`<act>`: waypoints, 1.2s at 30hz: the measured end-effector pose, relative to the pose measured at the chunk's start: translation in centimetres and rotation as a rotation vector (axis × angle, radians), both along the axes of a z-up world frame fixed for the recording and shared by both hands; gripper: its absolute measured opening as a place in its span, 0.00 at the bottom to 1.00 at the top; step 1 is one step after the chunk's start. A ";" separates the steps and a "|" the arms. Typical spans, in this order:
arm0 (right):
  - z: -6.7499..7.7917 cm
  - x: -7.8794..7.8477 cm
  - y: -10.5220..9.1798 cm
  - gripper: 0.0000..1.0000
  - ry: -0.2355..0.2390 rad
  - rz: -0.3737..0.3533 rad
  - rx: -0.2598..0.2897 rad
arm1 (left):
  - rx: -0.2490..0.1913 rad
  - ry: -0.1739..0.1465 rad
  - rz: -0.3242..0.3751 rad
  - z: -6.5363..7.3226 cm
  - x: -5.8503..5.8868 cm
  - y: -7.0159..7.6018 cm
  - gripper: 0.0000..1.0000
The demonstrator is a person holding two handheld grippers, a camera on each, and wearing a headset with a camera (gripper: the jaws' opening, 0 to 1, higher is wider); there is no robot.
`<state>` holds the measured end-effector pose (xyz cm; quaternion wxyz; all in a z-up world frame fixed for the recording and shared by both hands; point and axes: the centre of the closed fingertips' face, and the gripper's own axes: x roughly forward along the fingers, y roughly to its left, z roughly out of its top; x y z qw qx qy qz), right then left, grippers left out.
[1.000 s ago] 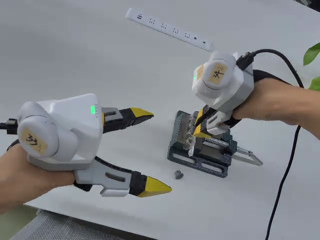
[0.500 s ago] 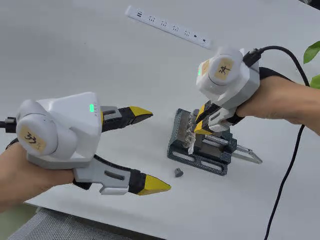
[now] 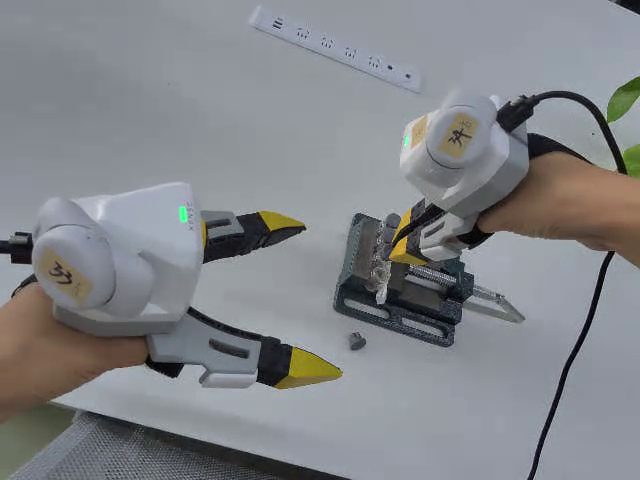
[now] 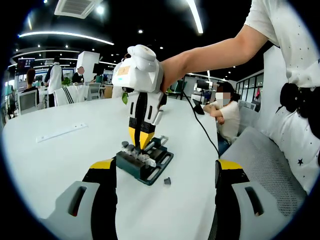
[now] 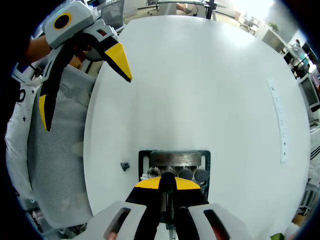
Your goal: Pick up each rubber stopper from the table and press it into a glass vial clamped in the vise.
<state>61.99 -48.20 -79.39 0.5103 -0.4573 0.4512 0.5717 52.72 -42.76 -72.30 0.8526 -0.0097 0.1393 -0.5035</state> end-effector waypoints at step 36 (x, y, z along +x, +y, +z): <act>-0.4 0.2 0.1 0.04 -0.019 0.021 0.010 | -0.012 0.002 0.006 0.0 0.2 0.1 0.77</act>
